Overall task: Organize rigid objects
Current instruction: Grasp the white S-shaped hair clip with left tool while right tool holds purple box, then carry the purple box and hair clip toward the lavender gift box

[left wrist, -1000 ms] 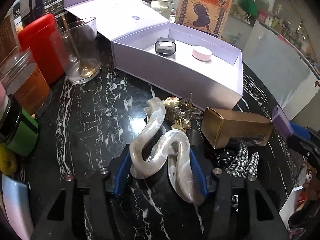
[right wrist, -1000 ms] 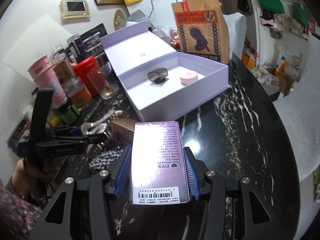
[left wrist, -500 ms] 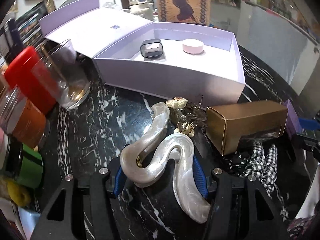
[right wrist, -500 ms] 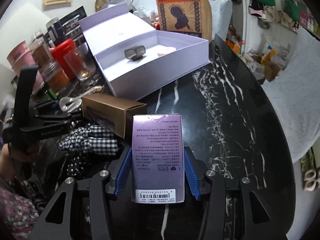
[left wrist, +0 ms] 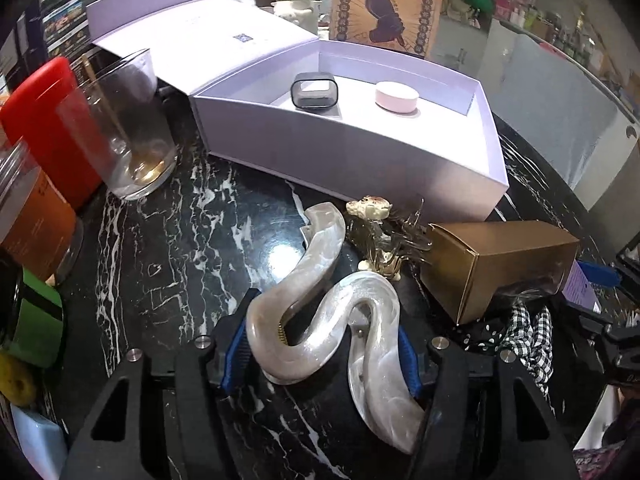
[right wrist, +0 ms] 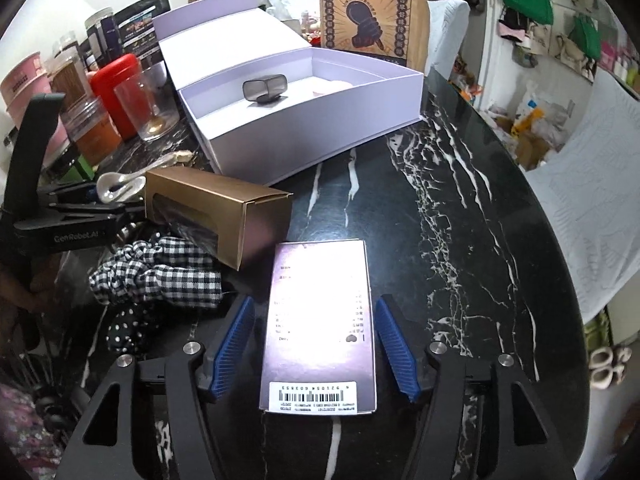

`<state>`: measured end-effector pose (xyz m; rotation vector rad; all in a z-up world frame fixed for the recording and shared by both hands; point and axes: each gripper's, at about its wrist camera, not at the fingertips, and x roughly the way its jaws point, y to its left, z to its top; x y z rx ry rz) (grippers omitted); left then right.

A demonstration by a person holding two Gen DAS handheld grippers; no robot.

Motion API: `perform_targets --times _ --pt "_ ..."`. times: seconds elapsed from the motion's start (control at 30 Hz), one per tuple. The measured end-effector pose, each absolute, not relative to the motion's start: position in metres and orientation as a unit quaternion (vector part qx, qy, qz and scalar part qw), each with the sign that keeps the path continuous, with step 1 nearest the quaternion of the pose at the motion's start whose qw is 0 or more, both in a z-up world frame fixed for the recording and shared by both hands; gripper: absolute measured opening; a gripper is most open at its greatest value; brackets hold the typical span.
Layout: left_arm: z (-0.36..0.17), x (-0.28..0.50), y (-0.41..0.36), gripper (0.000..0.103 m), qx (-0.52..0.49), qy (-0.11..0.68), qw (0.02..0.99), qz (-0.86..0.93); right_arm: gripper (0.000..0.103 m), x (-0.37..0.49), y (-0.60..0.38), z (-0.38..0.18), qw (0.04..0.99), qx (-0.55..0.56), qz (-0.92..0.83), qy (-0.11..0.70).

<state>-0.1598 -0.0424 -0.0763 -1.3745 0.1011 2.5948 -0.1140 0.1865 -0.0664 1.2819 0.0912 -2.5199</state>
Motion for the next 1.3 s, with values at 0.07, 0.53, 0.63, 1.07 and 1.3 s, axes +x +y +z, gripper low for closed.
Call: perform_targets --times 0.07,0.53,0.63,1.07,1.3 --pt "-0.076 -0.159 -0.044 0.059 -0.467 0.030 0.104 0.878 0.063 -0.112 0.186 -0.067 0.152 0.439 -0.885 0.035" --pt "-0.065 -0.148 -0.057 0.054 -0.465 -0.020 0.093 0.880 0.051 -0.108 0.198 -0.064 0.135 0.425 -0.895 0.002" --pt "-0.064 -0.144 -0.056 0.054 -0.463 -0.024 0.096 0.881 0.051 -0.105 0.197 -0.060 0.140 0.418 -0.897 0.007" --pt "-0.054 -0.136 -0.056 0.054 -0.457 -0.032 0.085 0.885 0.051 -0.100 0.203 -0.045 0.155 0.413 -0.897 -0.026" --pt "-0.039 -0.139 -0.043 0.054 -0.447 -0.028 0.114 0.887 0.051 -0.102 0.201 -0.029 0.165 0.400 -0.901 -0.016"
